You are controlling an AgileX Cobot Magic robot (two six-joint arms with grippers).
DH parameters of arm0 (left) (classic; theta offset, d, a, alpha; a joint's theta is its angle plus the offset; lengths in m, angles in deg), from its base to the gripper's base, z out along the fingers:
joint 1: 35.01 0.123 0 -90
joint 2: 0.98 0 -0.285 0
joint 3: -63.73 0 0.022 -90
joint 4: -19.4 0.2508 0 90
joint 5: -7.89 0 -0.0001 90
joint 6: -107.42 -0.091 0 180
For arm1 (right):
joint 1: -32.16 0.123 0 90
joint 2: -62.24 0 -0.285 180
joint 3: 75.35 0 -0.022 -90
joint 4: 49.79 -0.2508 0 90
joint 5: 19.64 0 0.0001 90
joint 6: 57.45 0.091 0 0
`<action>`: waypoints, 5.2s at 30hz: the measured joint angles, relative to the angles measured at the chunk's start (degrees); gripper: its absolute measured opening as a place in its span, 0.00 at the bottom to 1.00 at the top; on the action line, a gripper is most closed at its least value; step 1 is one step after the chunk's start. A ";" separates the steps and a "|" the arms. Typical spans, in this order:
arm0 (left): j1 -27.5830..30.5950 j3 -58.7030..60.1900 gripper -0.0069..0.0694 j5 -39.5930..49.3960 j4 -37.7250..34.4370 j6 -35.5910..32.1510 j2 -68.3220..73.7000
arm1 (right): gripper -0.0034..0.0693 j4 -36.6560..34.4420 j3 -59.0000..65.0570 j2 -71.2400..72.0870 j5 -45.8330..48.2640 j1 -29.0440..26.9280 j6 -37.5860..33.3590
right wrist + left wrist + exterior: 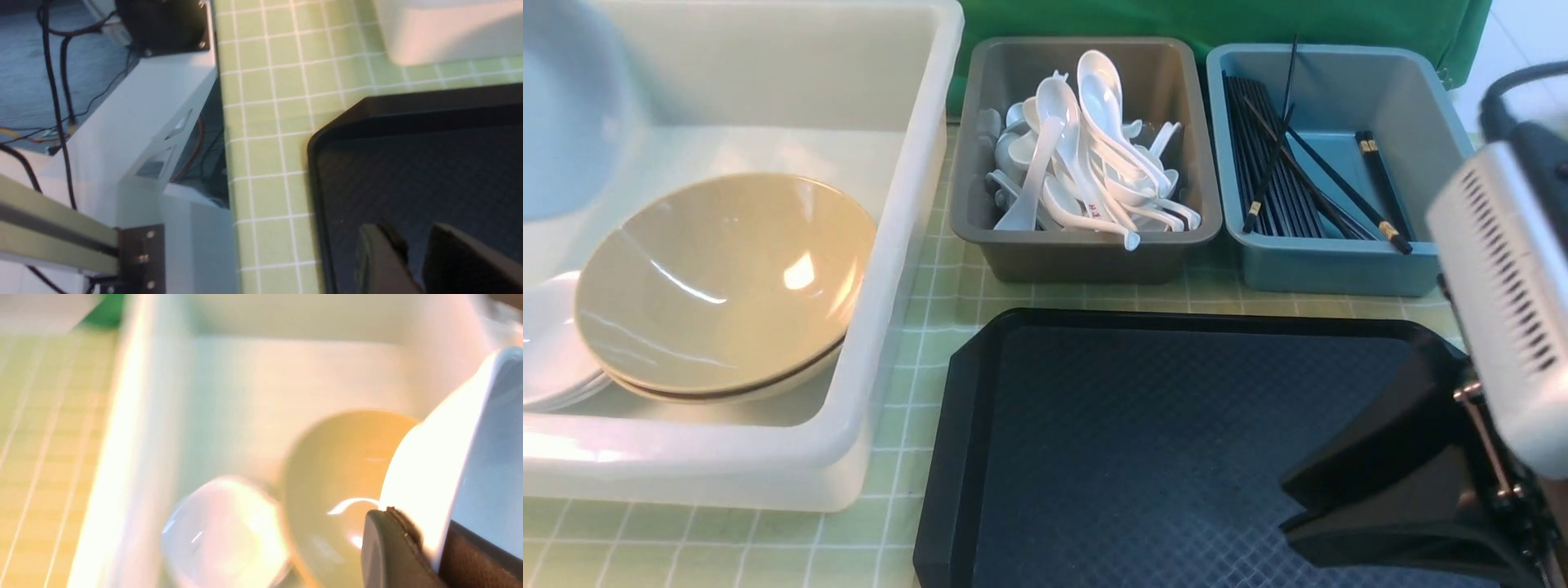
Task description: On green table put chopsticks spoon bowls plates into blue grey white boxes.
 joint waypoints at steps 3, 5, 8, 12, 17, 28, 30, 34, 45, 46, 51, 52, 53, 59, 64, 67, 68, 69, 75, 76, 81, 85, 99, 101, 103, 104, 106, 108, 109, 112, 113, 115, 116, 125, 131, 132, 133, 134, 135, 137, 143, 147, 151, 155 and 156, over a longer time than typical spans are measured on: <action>0.37 1.63 0.11 -3.80 8.37 11.47 2.70 | 0.28 -0.11 0.00 -0.04 0.20 0.00 -0.18; 0.72 2.62 0.11 -6.57 16.70 21.62 6.71 | 0.28 -0.17 0.00 -0.04 0.20 0.00 -0.25; 0.78 2.85 0.11 -8.06 22.22 28.60 10.64 | 0.28 -0.36 0.00 -0.04 0.20 0.00 -0.25; 0.78 3.06 0.11 -10.02 23.53 32.40 15.78 | 0.29 -0.40 0.00 -0.04 0.20 0.00 -0.25; 0.78 3.11 0.11 -9.48 22.02 33.29 20.05 | 0.30 -0.43 0.00 -0.04 0.20 0.00 -0.25; -1.57 3.11 0.12 -9.74 21.51 34.81 27.23 | 0.31 -0.57 0.00 -0.04 0.50 0.00 -0.25; -1.82 3.11 0.14 -9.74 21.36 34.81 27.74 | 0.31 -0.57 0.00 -0.04 0.50 0.00 -0.25; -1.96 3.11 0.25 -9.38 22.40 33.53 28.02 | 0.31 -0.57 0.00 -0.04 0.62 0.00 -0.25; -2.03 3.11 0.88 -6.61 24.50 34.31 26.59 | 0.32 -0.61 0.00 -0.04 0.15 0.00 -0.25; -2.03 3.11 0.91 -6.49 24.56 34.54 25.95 | 0.32 -0.61 0.00 -0.04 0.07 0.00 -0.25; -3.44 3.11 0.96 -6.16 16.71 29.36 16.24 | 0.33 -0.52 0.00 -0.04 -5.05 0.00 0.71; -4.89 3.11 0.96 -6.27 14.20 27.07 14.34 | 0.33 -0.19 0.00 -0.04 -6.82 0.00 1.39; -6.50 3.11 0.96 -6.53 11.50 24.43 12.02 | 0.33 0.52 0.00 -0.04 -9.25 0.00 2.41; -26.00 3.06 0.90 -4.67 -5.47 4.37 3.12 | 0.33 14.39 0.00 -0.13 -20.94 -1.47 18.26; -41.60 3.06 0.61 1.29 -3.30 2.16 1.80 | 0.33 29.51 0.00 -0.35 -19.54 -11.29 35.30; -46.14 3.98 0.39 4.30 0.06 4.79 1.27 | 0.33 34.12 1.42 0.91 -14.29 -18.47 41.39; -46.35 4.17 0.37 4.30 0.06 4.79 1.18 | 0.33 34.25 1.68 1.11 -14.05 -18.88 41.53; -47.32 5.33 0.30 4.01 0.61 4.87 0.68 | 0.33 34.74 3.36 2.41 -13.17 -20.67 42.14; -50.76 15.30 0.09 -2.54 1.45 6.44 -5.59 | 0.25 31.46 26.74 22.56 -19.16 -23.44 44.16; -50.82 16.29 0.09 -2.42 1.38 6.73 -6.99 | 0.20 29.45 30.41 27.30 -21.63 -23.44 43.38; -51.23 23.10 0.09 0.38 -0.14 9.88 -17.50 | 0.09 24.94 40.71 47.59 -33.69 -23.44 36.25; -51.23 33.13 0.09 -0.53 -6.02 13.86 -31.43 | 0.08 24.71 44.08 58.81 -38.82 -23.44 29.80; -51.28 52.42 0.09 -20.65 -26.65 13.79 -66.94 | 0.08 24.51 45.23 61.04 -38.77 -23.44 33.39; -51.28 52.47 0.09 -21.09 -26.65 13.53 -67.50 | 0.09 24.51 45.23 61.04 -38.77 -23.44 33.39; -51.28 52.47 0.09 -21.16 -26.82 13.53 -67.65 | 0.09 24.49 45.23 61.04 -38.77 -23.44 33.45; -51.28 52.62 0.09 -20.99 -26.82 13.53 -67.65 | 0.09 24.49 45.23 61.04 -38.72 -23.44 33.45; -51.23 52.91 0.09 -20.76 -26.82 13.53 -67.65 | 0.10 24.49 45.23 61.04 -38.78 -23.44 33.45; -51.23 52.91 0.09 -20.69 -26.82 13.53 -67.65 | 0.10 24.49 45.23 61.04 -38.78 -23.44 33.45; -51.23 52.91 0.09 -20.58 -26.82 13.53 -67.65 | 0.10 24.49 45.23 61.04 -38.78 -23.44 33.45; -51.23 52.91 0.09 -20.41 -26.52 13.23 -67.65 | 0.10 24.49 45.23 61.04 -38.78 -23.44 33.45; -51.23 52.91 0.09 -20.41 -25.79 12.54 -67.65 | 0.10 24.49 45.23 61.04 -38.78 -23.44 33.45; -51.23 52.91 0.09 -21.14 -22.49 9.89 -67.65 | 0.10 24.49 45.23 61.04 -38.78 -23.44 33.45; -51.23 52.91 0.09 -22.44 -20.05 8.30 -67.65 | 0.10 24.49 45.23 61.04 -38.78 -23.44 33.45; -50.47 60.67 0.09 -40.02 14.73 17.88 -67.65 | 0.11 24.49 45.23 61.04 -38.78 -23.44 33.45; -42.95 72.48 0.09 -43.44 31.61 37.45 -67.65 | 0.11 24.49 45.23 61.04 -38.78 -23.44 33.45; -41.86 73.67 0.09 -43.50 30.79 37.74 -67.65 | 0.11 24.49 45.23 61.04 -38.78 -23.44 33.45; -40.39 75.15 0.09 -43.58 29.57 37.79 -67.65 | 0.11 24.49 45.23 61.04 -38.78 -23.44 33.45; -39.47 76.48 0.09 -43.11 28.13 37.79 -67.65 | 0.11 24.49 45.23 61.04 -38.78 -23.44 33.45; -38.40 77.31 0.09 -41.93 25.67 37.74 -67.65 | 0.11 24.49 45.23 61.04 -38.71 -23.44 33.45; -38.18 77.31 0.09 -41.93 25.11 37.74 -67.65 | 0.11 24.49 45.23 61.04 -38.77 -23.44 33.45; -40.04 77.31 0.09 -41.99 24.56 37.74 -67.60 | 0.11 24.49 45.23 61.06 -38.77 -23.44 33.45; -42.97 77.31 0.09 -42.04 24.56 37.74 -67.60 | 0.11 24.49 45.23 61.06 -38.77 -23.44 33.45; -43.89 77.31 0.09 -42.04 24.56 37.74 -67.60 | 0.11 24.49 45.23 61.06 -38.77 -23.44 33.45; -43.89 77.31 0.09 -42.04 24.56 37.74 -67.60 | 0.11 24.49 45.23 61.06 -38.77 -23.44 33.52; -43.89 77.31 0.09 -42.04 24.56 37.74 -67.60 | 0.11 24.49 45.23 61.06 -38.77 -23.44 33.52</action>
